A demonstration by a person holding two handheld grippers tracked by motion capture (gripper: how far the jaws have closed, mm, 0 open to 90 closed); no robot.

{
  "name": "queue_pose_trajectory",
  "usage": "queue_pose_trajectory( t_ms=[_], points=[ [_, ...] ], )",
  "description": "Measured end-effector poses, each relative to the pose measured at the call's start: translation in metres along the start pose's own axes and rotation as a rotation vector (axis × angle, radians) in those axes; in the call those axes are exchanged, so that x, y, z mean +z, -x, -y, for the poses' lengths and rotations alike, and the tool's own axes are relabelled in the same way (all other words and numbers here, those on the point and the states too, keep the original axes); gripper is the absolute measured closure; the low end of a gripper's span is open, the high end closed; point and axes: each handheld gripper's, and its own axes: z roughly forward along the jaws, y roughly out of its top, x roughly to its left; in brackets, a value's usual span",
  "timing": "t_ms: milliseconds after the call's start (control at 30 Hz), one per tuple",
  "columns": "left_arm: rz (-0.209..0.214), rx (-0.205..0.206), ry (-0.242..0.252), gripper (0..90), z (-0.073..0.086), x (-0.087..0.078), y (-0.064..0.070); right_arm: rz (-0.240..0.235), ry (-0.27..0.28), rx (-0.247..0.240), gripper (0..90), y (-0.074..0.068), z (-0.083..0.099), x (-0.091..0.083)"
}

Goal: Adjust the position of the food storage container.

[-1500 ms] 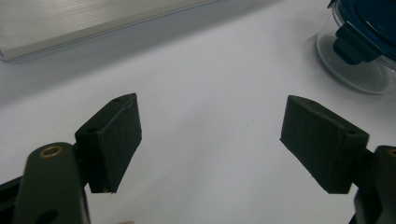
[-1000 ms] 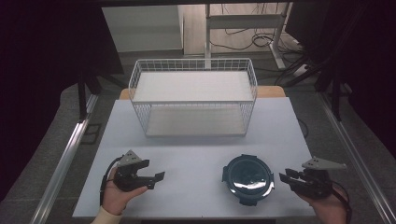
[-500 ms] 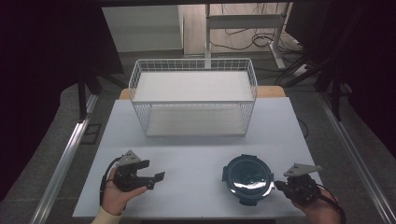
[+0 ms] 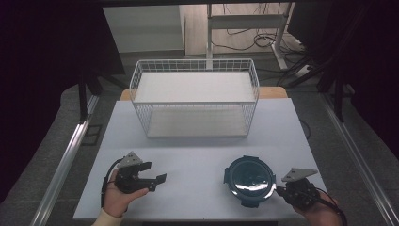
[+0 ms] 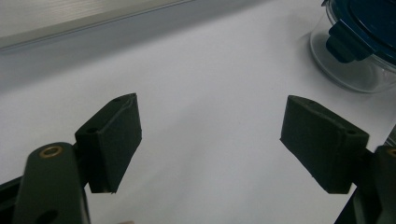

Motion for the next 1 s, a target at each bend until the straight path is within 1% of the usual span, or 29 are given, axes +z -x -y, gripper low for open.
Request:
queue_pose_trajectory(
  t_ms=[100,200,367,500,600,633,700,767,933,1000],
  points=[
    [0.000,-0.001,-0.003,19.8,0.000,0.001,0.000,-0.008,0.000,0.005,89.7,0.000,-0.001,0.000],
    [0.000,-0.001,-0.003,19.8,0.000,0.001,0.000,-0.012,0.011,0.012,89.6,-0.001,-0.003,0.001],
    [-0.002,-0.004,-0.006,19.8,0.000,0.002,0.000,-0.023,0.019,0.004,89.6,-0.005,-0.008,0.003],
    [-0.002,-0.005,-0.007,19.8,0.000,0.002,0.000,-0.020,0.028,-0.006,89.7,-0.009,-0.014,0.006],
    [-0.002,-0.006,-0.008,19.9,0.000,0.002,-0.001,-0.018,0.042,-0.004,89.7,-0.013,-0.020,0.009],
    [-0.003,-0.007,-0.008,19.9,0.000,0.002,-0.001,-0.019,0.039,-0.012,89.7,-0.015,-0.024,0.011],
    [-0.004,-0.008,-0.009,19.9,0.000,0.002,-0.001,-0.018,0.039,-0.018,89.7,-0.016,-0.026,0.012],
    [-0.004,-0.010,-0.011,19.9,0.001,0.003,-0.001,-0.010,0.044,-0.017,89.7,-0.019,-0.033,0.015],
    [-0.005,-0.013,-0.010,19.9,0.001,0.002,-0.001,-0.010,0.048,-0.023,89.7,-0.021,-0.039,0.018],
    [-0.005,-0.015,-0.009,19.9,0.001,0.002,-0.002,-0.010,0.042,-0.034,89.7,-0.023,-0.042,0.022]
  ],
)
